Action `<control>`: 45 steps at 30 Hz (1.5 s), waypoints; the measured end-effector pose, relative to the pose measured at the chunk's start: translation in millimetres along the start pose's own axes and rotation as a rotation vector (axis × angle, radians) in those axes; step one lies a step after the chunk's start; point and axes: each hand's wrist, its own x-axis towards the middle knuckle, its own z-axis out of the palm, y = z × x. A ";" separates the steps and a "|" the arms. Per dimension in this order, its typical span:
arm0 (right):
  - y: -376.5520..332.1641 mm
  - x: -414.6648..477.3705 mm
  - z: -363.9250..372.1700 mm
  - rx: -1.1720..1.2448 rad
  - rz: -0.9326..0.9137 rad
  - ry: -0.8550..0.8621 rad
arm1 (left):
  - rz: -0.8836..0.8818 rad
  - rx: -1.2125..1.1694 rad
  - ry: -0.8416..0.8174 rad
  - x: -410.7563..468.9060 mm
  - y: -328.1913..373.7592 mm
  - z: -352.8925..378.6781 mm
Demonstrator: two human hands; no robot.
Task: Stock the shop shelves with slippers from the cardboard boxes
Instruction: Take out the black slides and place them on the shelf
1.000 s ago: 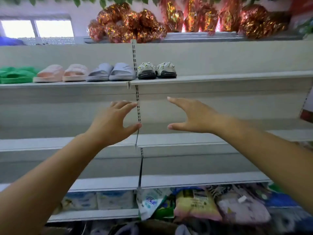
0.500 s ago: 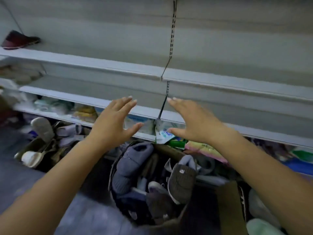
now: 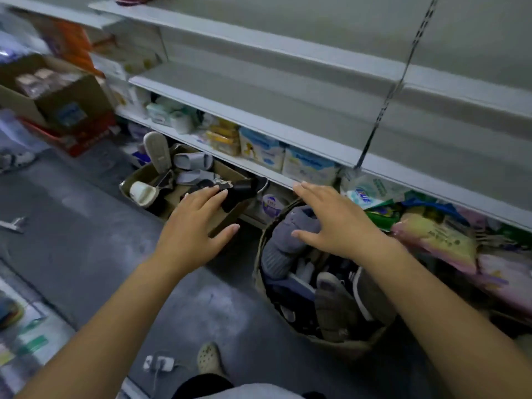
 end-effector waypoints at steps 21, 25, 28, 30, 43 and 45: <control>-97.0 220.4 110.9 0.214 0.158 -0.184 | -0.141 0.082 -0.214 73.1 -273.4 -11.7; -68.1 283.8 127.5 0.252 0.179 -0.231 | -0.147 0.115 -0.245 129.5 -295.2 10.2; -37.3 333.0 148.4 0.258 0.196 -0.259 | -0.166 0.158 -0.325 174.6 -313.6 31.0; -14.6 364.6 164.6 0.267 0.235 -0.285 | -0.203 0.167 -0.390 202.0 -325.7 49.1; 81.5 479.4 302.4 0.491 0.743 -0.375 | -0.563 0.038 -0.891 266.0 -380.2 239.4; 85.3 483.3 319.7 0.551 0.865 -0.341 | -0.764 -0.141 -0.882 271.1 -386.7 262.6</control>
